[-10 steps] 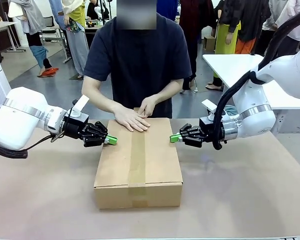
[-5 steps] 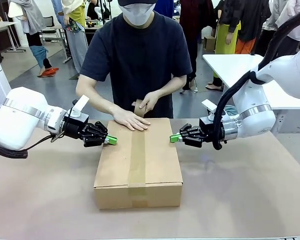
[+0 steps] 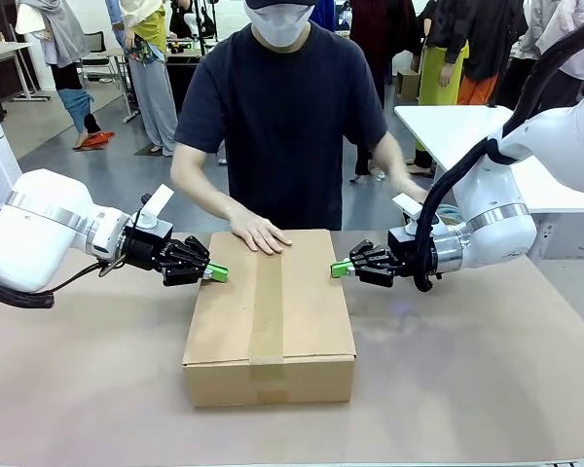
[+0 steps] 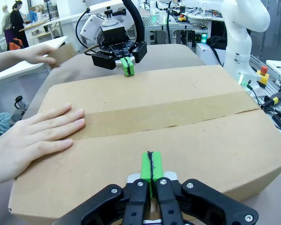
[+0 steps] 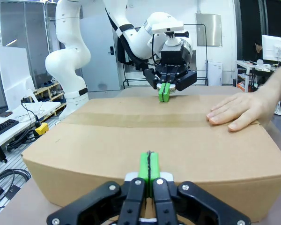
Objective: Wrap the clocks to prevent damage.
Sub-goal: After the human seals the box with tape, release both hands from the side flaps of the Package Box.
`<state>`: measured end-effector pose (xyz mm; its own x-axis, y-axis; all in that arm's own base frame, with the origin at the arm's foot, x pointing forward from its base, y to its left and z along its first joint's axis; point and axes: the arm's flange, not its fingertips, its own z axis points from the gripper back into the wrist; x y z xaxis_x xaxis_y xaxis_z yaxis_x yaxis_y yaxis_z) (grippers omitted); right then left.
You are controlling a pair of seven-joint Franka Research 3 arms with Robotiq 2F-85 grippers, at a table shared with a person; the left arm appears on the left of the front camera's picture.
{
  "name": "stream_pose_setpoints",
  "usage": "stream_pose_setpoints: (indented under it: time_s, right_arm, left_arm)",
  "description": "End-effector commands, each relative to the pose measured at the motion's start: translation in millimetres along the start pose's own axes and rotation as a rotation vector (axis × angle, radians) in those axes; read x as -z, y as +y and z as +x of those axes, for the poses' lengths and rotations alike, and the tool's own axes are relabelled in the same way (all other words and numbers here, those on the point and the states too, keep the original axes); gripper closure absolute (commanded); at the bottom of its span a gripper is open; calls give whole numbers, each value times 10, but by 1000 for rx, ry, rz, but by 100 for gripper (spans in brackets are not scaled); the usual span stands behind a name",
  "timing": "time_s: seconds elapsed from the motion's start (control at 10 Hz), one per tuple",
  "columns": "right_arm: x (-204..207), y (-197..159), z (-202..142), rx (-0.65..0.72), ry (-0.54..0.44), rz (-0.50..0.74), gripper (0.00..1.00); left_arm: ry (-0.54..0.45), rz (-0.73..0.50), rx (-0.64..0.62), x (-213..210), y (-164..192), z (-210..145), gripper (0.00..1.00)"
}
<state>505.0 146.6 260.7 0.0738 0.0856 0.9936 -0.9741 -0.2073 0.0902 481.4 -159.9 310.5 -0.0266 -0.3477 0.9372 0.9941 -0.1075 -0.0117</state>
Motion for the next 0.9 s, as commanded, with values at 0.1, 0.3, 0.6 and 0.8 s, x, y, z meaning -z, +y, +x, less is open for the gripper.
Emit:
stream_pose_setpoints:
  time_s: [0.1,0.3,0.6,0.8]
  right_arm:
    - [12,11,-28,8,5,-10,99]
    - [12,11,-28,8,5,-10,99]
    - [12,11,-28,8,5,-10,99]
    - [49,122,242,-7,111,-16,99]
  left_arm:
    - [3,2,-3,7,-10,-13,100]
    - [3,2,-3,7,-10,-13,100]
    - [3,2,-3,7,-10,-13,100]
    - [62,0,35,-103,5,278,100]
